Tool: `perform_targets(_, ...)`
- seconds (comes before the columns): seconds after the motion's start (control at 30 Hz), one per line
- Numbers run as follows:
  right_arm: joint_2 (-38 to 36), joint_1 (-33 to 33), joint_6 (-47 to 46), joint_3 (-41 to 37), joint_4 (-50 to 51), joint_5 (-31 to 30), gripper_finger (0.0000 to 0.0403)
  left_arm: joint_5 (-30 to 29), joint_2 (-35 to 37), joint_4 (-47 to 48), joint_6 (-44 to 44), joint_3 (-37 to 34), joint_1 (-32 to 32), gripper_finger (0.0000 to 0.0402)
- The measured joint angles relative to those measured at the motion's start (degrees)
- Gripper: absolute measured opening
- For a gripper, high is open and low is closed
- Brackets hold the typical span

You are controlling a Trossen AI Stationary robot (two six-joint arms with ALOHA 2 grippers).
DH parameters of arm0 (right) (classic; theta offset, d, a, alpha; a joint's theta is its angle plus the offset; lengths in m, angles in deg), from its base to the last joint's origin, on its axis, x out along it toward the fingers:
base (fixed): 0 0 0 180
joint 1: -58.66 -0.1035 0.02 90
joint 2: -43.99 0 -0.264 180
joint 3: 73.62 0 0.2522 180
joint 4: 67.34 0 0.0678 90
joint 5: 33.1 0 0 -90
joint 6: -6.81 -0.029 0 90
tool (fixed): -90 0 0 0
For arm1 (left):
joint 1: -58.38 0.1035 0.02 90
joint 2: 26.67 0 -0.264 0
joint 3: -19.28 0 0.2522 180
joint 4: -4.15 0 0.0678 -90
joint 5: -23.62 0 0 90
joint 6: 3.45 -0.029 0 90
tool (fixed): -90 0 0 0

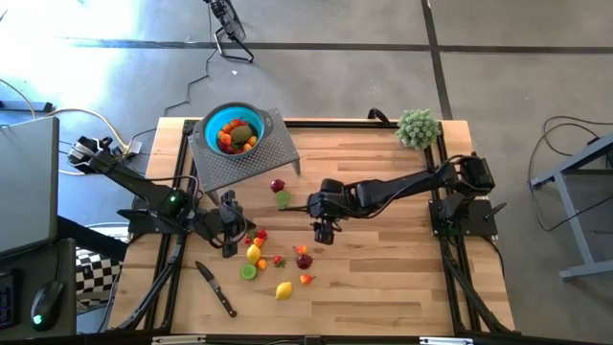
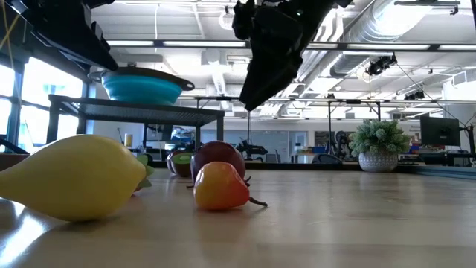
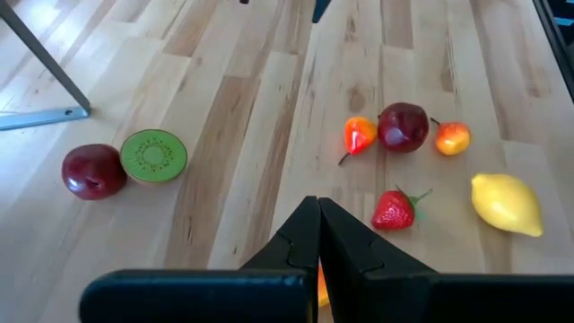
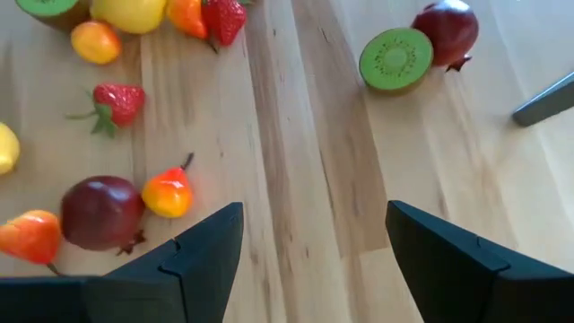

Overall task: Pick & Place Fruit
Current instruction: Put the half brown kiwi into the blue strainer bowl on the shelf

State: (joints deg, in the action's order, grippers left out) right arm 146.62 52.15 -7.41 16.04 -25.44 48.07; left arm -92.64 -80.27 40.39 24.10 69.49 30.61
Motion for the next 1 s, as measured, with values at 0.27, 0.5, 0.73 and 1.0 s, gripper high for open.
perform_targets(0.27,0.0,-0.4,-2.1,0.0,7.9,-1.5,0.026,0.0,0.0,0.0,0.1,0.0,0.0,0.0)
perform_targets(0.5,0.0,-1.2,1.7,0.0,8.5,-3.1,0.0138,0.0,0.0,0.0,-0.1,0.0,0.0,0.0)
perform_targets(0.73,-1.2,-0.5,9.2,-0.1,12.4,-4.5,0.0009,-0.1,0.0,0.0,-0.2,0.0,0.0,0.0)
perform_targets(1.0,-9.8,1.7,10.8,-0.7,14.8,-6.0,0.0003,-1.0,0.0,-0.3,-0.3,0.0,0.0,0.0)
